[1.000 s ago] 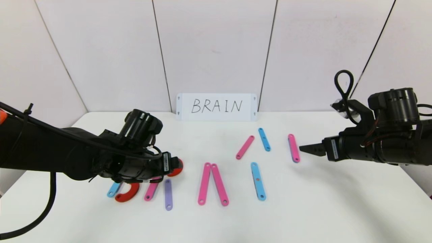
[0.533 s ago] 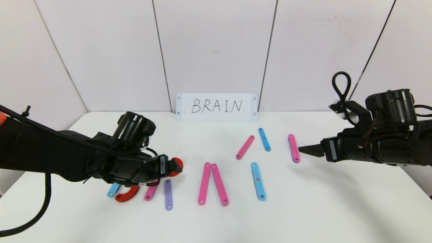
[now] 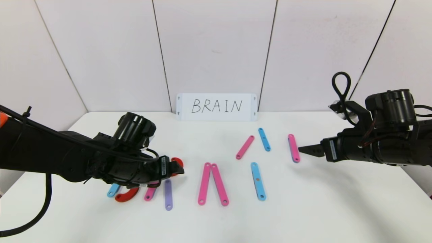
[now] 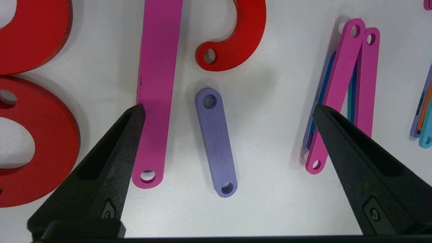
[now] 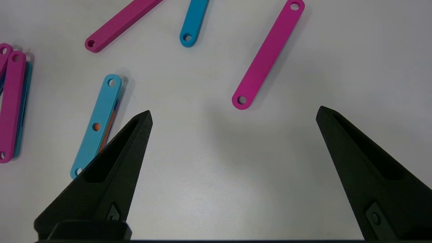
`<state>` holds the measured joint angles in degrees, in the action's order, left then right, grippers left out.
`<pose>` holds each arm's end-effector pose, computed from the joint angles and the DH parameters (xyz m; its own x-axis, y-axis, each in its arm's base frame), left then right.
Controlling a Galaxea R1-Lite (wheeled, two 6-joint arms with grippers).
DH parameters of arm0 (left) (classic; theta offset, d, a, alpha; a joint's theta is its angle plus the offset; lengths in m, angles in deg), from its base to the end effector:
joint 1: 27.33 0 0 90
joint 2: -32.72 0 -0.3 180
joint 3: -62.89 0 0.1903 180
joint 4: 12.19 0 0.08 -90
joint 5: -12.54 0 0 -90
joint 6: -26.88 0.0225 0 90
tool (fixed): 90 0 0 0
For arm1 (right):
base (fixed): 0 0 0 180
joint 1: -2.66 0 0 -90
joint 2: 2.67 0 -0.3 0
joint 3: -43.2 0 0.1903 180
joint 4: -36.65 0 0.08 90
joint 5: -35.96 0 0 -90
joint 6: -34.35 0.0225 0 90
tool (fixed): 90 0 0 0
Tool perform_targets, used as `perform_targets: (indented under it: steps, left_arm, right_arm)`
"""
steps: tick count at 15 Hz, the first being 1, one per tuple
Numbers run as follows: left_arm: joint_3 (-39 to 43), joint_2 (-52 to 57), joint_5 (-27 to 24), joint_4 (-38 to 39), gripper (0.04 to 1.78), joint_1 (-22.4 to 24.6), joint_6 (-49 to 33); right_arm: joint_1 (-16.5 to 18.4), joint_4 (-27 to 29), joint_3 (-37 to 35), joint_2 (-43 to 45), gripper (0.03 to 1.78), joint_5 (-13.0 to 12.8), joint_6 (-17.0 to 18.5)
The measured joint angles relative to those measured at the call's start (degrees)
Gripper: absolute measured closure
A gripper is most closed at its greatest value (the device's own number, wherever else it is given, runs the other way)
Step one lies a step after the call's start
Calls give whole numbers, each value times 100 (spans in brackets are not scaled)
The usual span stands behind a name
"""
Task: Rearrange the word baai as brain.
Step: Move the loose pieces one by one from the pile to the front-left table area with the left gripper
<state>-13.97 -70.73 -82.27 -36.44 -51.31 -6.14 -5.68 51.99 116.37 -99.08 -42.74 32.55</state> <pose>0.2776 -0.1255 0.1272 0.5409 -0.3324 -0.7727 -0.0059 0.9171 -0.3986 0.2845 0.0462 0.1594 0.7301 0.3051 -0.6115 -0.3130 0.9447 0.0976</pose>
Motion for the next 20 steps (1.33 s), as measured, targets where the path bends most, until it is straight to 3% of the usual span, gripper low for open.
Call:
perform_targets:
  steps: [20]
  left_arm:
    - [-28,152,-69,9,8,199,101]
  right_arm:
    - [-43,1,-5,-27,11,-4,0]
